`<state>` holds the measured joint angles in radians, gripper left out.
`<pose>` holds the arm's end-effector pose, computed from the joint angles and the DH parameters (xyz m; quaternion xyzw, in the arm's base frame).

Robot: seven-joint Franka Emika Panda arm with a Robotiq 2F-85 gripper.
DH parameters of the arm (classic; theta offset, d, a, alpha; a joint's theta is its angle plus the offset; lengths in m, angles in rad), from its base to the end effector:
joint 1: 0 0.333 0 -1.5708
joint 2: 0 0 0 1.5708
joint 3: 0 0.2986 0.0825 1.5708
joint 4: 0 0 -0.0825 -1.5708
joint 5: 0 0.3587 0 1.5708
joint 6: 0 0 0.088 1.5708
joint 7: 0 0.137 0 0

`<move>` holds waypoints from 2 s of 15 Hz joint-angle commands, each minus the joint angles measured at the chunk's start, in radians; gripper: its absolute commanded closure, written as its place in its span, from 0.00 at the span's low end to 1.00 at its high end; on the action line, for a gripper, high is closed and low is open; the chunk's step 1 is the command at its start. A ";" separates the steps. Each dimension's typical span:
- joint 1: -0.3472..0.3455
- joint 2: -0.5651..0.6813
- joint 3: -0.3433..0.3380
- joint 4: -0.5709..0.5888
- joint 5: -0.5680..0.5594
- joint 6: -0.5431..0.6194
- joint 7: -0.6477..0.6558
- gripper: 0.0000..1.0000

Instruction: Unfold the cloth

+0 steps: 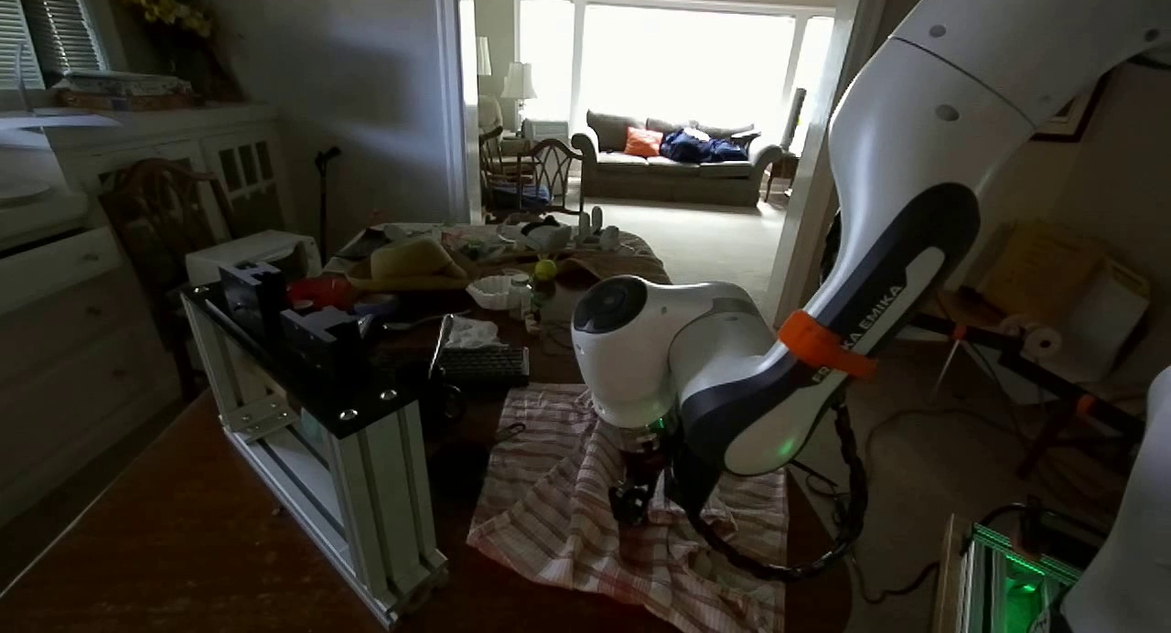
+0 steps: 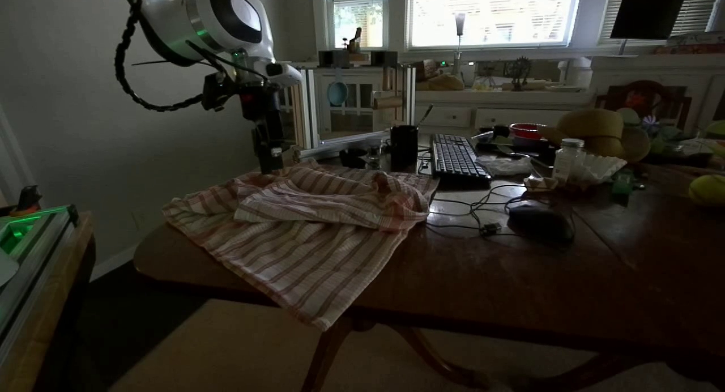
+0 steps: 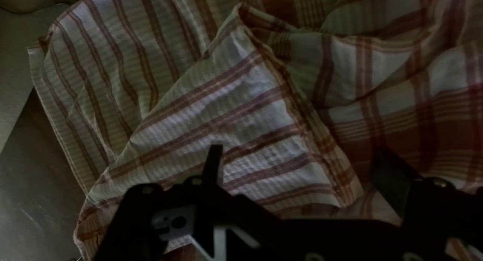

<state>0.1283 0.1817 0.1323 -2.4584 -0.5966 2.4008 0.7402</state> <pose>0.4258 0.1002 0.1856 0.9809 0.0064 -0.0204 0.1933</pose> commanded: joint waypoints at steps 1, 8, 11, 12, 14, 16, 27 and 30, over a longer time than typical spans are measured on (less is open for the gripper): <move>0.027 0.038 -0.026 0.010 0.015 0.034 -0.035 0.21; 0.050 0.072 -0.046 0.015 -0.007 0.055 -0.061 0.38; 0.064 0.079 -0.056 0.014 -0.021 0.067 -0.067 0.62; 0.065 0.083 -0.057 0.013 -0.021 0.076 -0.075 0.69; 0.071 0.087 -0.061 0.013 -0.031 0.087 -0.078 0.87; 0.074 0.091 -0.066 0.013 -0.042 0.101 -0.079 1.00; 0.033 -0.151 -0.063 -0.141 0.051 0.186 -0.163 0.99; -0.006 -0.260 -0.081 -0.184 0.096 0.171 -0.214 0.99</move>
<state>0.1614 0.0621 0.0692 -2.5516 -0.5503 2.5501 0.5931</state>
